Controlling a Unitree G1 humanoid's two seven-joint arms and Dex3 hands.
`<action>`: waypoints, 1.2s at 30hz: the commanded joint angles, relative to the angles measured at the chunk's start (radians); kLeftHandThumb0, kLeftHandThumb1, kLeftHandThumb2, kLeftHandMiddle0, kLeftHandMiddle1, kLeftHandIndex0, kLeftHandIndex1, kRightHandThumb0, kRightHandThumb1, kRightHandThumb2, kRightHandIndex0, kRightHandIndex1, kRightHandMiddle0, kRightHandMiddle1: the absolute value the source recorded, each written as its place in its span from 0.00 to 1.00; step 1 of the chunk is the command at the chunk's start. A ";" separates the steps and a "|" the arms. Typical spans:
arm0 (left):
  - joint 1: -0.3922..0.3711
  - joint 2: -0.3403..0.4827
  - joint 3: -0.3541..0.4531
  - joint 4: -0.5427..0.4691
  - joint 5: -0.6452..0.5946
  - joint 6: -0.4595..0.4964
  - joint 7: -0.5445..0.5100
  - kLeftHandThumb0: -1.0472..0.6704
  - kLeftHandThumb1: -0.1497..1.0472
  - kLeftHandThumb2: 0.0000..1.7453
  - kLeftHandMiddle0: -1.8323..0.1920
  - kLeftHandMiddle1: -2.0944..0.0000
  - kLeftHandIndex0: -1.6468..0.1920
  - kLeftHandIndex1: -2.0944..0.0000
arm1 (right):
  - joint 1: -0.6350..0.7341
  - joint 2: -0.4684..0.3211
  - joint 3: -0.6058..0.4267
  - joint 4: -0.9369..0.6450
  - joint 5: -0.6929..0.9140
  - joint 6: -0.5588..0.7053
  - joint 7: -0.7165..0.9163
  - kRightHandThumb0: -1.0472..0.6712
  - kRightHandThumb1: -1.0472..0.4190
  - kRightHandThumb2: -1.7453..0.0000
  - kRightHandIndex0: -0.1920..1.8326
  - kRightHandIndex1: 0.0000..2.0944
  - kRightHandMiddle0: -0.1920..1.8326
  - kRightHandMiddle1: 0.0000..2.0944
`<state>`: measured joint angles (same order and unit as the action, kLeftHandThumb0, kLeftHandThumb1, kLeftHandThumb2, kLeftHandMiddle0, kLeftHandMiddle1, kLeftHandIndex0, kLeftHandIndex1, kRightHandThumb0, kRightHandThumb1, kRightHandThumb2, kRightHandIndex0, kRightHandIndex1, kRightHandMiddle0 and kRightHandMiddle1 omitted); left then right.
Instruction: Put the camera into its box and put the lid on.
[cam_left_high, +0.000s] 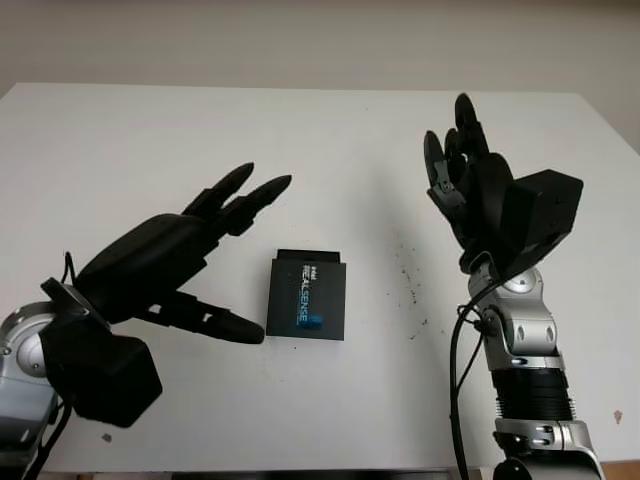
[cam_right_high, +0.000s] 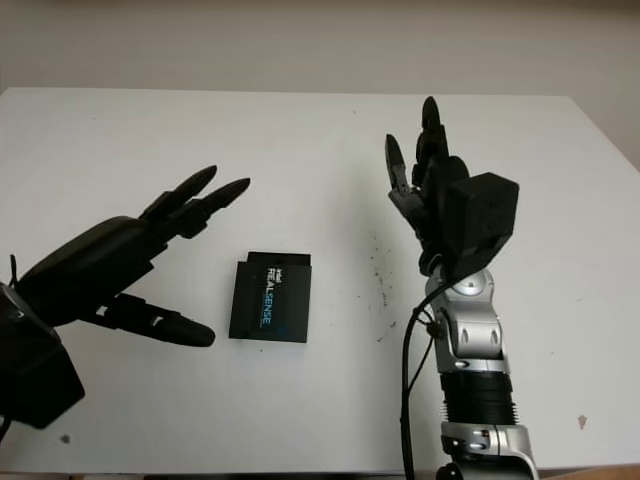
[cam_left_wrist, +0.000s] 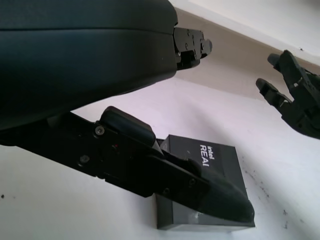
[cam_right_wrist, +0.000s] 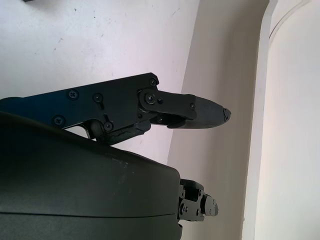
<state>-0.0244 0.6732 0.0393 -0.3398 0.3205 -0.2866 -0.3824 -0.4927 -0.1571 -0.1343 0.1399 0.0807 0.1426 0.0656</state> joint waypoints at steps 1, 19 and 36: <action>0.033 -0.028 -0.016 -0.023 0.029 -0.006 0.024 0.05 0.95 0.03 0.96 0.97 0.98 0.98 | -0.036 -0.025 -0.001 0.007 -0.008 -0.015 0.007 0.27 0.00 0.74 0.02 0.02 0.04 0.03; 0.096 -0.117 -0.124 0.042 0.411 -0.045 0.229 0.12 0.89 0.03 0.94 0.96 0.99 0.98 | -0.039 -0.025 0.004 0.029 -0.012 -0.037 0.032 0.26 0.00 0.73 0.02 0.02 0.05 0.03; 0.032 -0.132 -0.181 0.143 0.475 -0.038 0.318 0.17 0.87 0.03 0.93 0.94 0.95 0.96 | -0.021 -0.010 0.011 0.016 -0.007 -0.017 0.012 0.28 0.00 0.73 0.02 0.02 0.04 0.02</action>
<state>0.0193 0.5466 -0.1370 -0.2031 0.8078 -0.3249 -0.0608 -0.5185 -0.1681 -0.1250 0.1670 0.0729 0.1338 0.0775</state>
